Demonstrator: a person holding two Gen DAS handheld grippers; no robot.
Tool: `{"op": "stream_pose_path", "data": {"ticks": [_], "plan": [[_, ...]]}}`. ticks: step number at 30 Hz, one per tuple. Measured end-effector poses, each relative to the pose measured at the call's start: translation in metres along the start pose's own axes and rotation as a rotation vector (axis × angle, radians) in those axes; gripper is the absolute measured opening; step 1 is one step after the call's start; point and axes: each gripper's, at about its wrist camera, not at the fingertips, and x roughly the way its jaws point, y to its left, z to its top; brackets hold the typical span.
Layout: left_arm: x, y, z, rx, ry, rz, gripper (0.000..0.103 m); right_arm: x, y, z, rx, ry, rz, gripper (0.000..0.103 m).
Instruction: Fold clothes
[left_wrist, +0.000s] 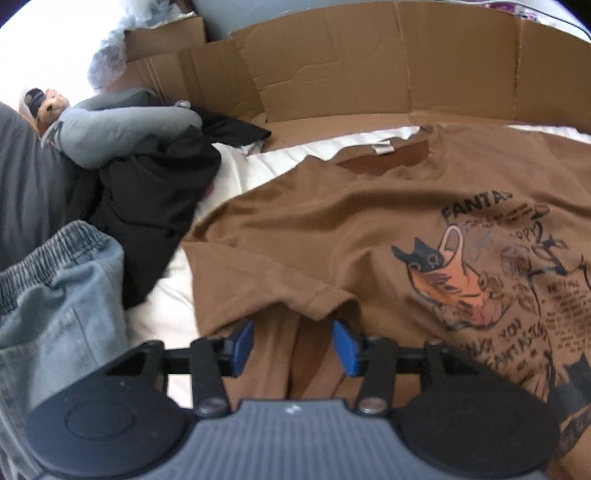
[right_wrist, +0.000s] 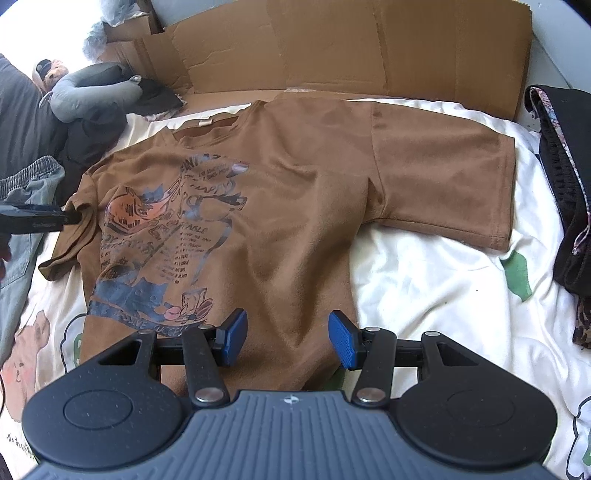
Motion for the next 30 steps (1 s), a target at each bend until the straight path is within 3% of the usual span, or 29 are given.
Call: {"op": "stream_pose_path", "data": {"ticks": [5, 7, 8, 9, 18, 21, 30], "plan": [[0.004, -0.002, 0.007, -0.019, -0.042, 0.041, 0.047, 0.000, -0.002, -0.002, 0.003, 0.006, -0.001, 0.056], [0.004, 0.001, 0.011, -0.027, -0.061, 0.039, 0.023, 0.001, -0.003, -0.003, 0.004, 0.008, 0.000, 0.056], [0.003, 0.005, 0.012, -0.036, -0.063, 0.028, 0.005, 0.001, -0.003, -0.004, 0.005, 0.009, -0.001, 0.056], [0.003, 0.009, 0.014, -0.046, -0.064, 0.017, 0.002, 0.000, -0.004, -0.004, 0.006, 0.008, -0.001, 0.056], [-0.022, 0.082, 0.024, -0.054, -0.076, 0.046, 0.001, -0.001, -0.005, -0.001, 0.008, 0.003, 0.003, 0.056], [-0.024, 0.110, 0.026, -0.094, -0.068, 0.088, 0.001, 0.000, -0.003, 0.000, 0.003, 0.013, 0.015, 0.056], [-0.011, 0.139, 0.012, -0.084, -0.024, 0.157, 0.001, 0.000, 0.003, 0.001, -0.015, 0.017, 0.015, 0.056]]}}
